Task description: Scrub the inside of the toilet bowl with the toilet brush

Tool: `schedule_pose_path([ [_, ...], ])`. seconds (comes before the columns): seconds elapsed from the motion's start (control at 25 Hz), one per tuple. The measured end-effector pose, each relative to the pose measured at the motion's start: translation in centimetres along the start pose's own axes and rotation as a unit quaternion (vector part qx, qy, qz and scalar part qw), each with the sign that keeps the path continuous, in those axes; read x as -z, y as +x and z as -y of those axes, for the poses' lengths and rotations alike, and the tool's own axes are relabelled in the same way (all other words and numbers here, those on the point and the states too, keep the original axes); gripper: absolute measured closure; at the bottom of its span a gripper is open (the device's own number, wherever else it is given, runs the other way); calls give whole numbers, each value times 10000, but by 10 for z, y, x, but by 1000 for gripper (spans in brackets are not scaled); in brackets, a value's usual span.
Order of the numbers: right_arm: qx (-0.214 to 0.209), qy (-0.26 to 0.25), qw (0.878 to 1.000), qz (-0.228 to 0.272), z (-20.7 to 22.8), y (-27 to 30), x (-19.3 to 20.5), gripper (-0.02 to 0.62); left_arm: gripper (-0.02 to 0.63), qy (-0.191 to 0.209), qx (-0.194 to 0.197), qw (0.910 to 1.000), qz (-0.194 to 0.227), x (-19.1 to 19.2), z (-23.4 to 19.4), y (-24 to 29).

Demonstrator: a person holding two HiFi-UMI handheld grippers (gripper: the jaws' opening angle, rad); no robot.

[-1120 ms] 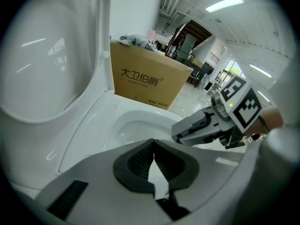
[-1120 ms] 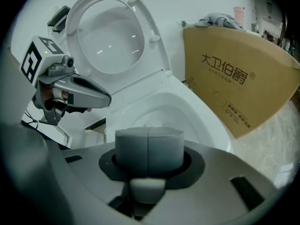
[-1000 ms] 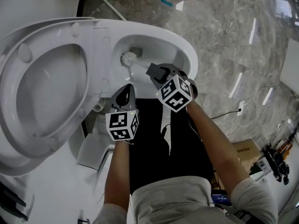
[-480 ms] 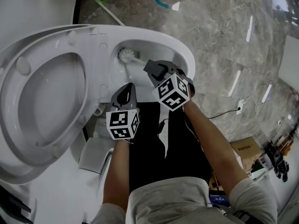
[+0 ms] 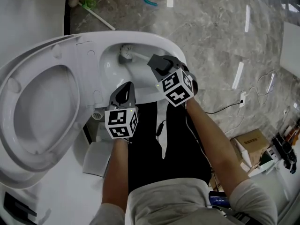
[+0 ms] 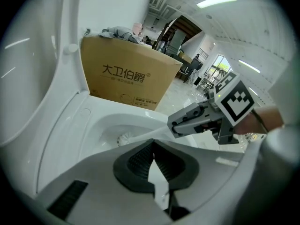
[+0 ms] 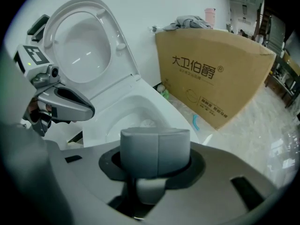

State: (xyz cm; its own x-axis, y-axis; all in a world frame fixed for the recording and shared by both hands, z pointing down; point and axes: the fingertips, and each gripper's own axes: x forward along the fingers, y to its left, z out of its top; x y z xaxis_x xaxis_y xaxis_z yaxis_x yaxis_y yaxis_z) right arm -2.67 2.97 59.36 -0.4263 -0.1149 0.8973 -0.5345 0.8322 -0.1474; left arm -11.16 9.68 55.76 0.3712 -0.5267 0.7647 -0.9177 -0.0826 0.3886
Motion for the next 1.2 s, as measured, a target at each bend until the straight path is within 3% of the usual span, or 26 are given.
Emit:
schedule_pose_path([
  [0.52, 260, 414, 9988, -103, 33, -41, 64, 446, 595, 315, 173, 9993, -141, 6, 55, 25],
  [0.88, 171, 129, 9990, -392, 29, -58, 105, 448, 595, 101, 58, 9998, -161, 33, 83, 26],
  [1.2, -54, -48, 9975, -706, 0, -58, 131, 450, 595, -182, -139, 9997, -88, 50, 76, 18],
])
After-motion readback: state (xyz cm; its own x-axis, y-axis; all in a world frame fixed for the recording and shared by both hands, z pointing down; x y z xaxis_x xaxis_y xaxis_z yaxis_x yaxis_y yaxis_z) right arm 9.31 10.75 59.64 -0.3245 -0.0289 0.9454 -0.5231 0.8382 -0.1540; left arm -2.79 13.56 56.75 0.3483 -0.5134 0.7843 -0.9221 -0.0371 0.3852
